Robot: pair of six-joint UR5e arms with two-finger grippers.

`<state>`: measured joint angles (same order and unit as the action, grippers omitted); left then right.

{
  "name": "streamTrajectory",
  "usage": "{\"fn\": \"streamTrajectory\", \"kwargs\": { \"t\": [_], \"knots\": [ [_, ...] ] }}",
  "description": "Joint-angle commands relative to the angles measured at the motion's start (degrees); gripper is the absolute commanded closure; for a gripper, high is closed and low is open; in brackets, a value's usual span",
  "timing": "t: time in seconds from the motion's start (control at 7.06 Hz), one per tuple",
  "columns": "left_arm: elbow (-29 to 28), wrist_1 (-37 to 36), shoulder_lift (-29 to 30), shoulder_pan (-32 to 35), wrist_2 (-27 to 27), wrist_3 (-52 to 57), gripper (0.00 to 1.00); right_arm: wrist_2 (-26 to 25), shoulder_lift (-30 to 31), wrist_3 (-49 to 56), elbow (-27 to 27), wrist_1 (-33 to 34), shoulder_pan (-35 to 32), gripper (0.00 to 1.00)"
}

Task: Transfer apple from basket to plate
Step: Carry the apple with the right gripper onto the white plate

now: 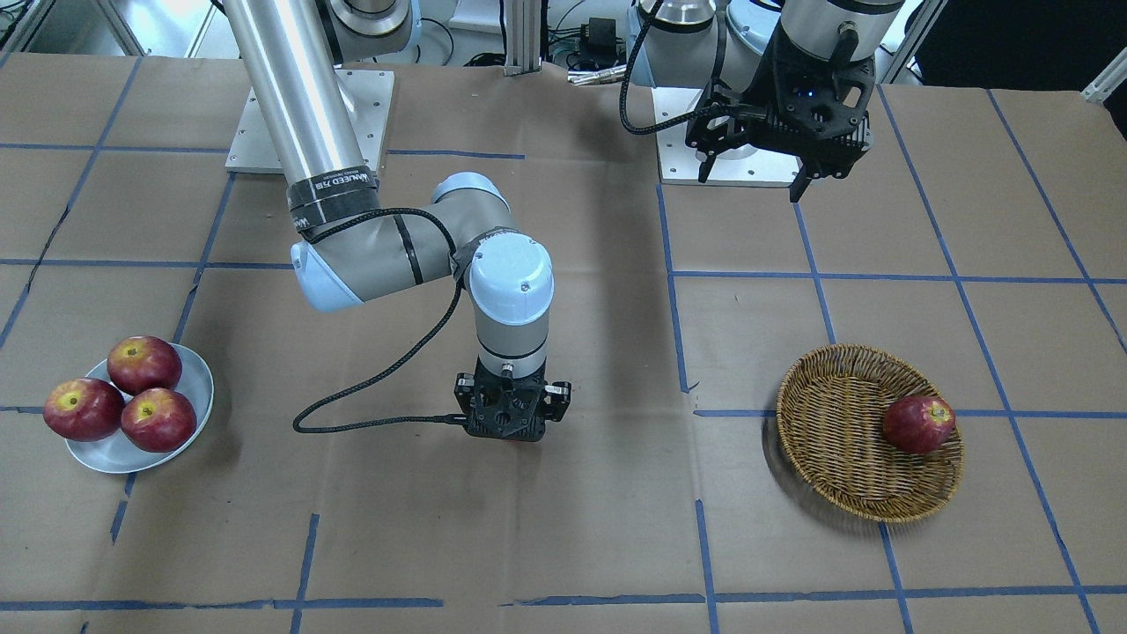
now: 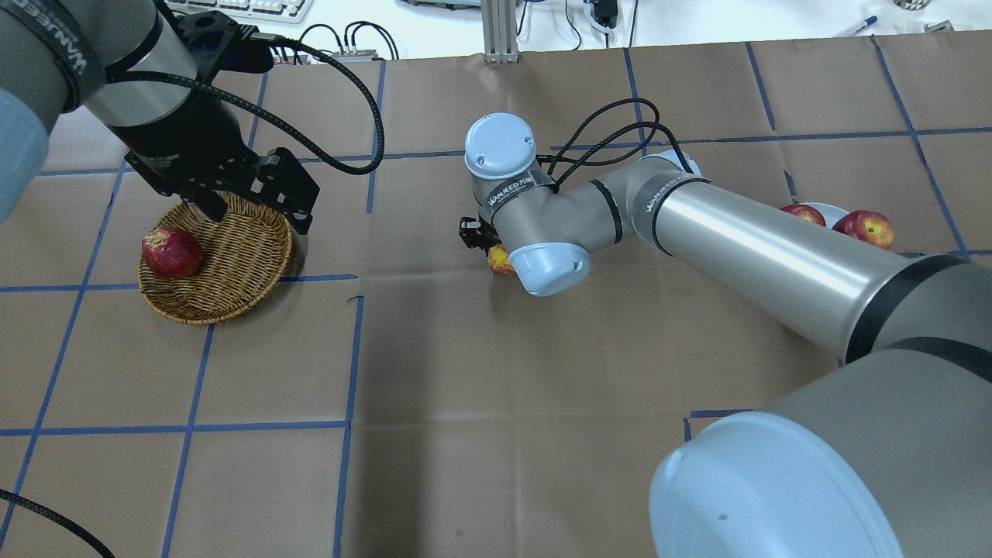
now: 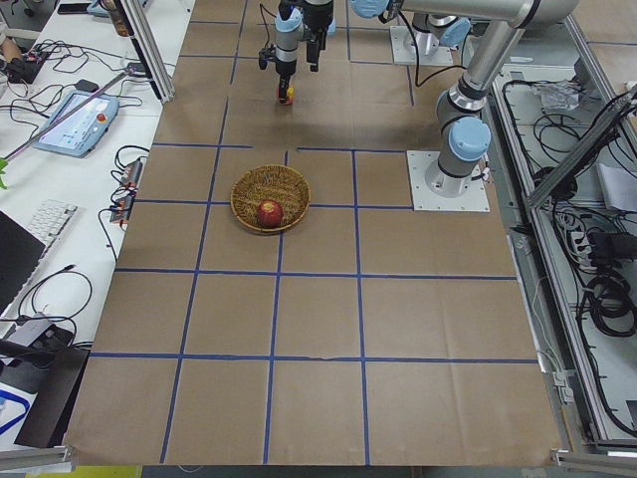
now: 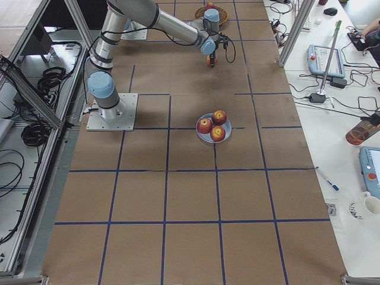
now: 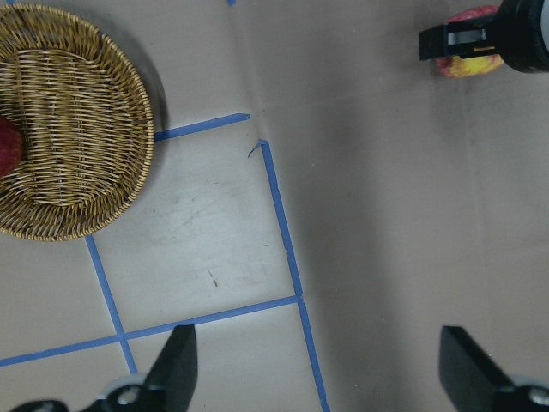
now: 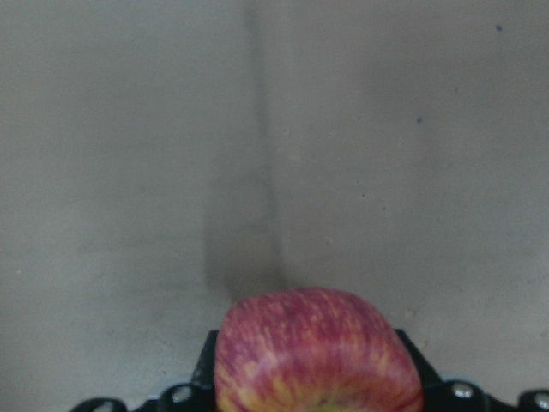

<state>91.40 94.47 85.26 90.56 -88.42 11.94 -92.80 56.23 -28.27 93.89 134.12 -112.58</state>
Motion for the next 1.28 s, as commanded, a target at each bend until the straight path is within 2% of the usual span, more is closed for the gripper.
{"fn": "streamTrajectory", "kwargs": {
  "t": [0.0,0.28,0.43,0.71,0.85,1.13],
  "knots": [
    [0.0,-0.1,0.0,0.0,0.1,0.0,0.02,0.1,1.0,0.1,-0.7,-0.4,0.6,0.44],
    [0.0,-0.1,0.1,0.1,0.1,-0.1,0.02,0.3,7.1,0.4,-0.6,-5.2,3.8,0.43],
    [0.0,-0.1,0.1,0.1,0.1,-0.1,0.02,0.5,11.2,4.8,-0.6,-10.7,7.5,0.43],
    [0.0,-0.1,0.1,0.1,0.0,-0.1,0.02,0.8,19.0,16.1,0.3,-19.7,16.2,0.43],
    [0.0,-0.1,0.1,0.1,0.0,-0.1,0.02,0.6,20.7,22.6,0.3,-22.5,20.5,0.43],
    [0.0,-0.1,0.1,0.1,0.0,-0.1,0.02,0.6,21.6,38.2,0.4,-23.6,30.9,0.43]
  ]
}}
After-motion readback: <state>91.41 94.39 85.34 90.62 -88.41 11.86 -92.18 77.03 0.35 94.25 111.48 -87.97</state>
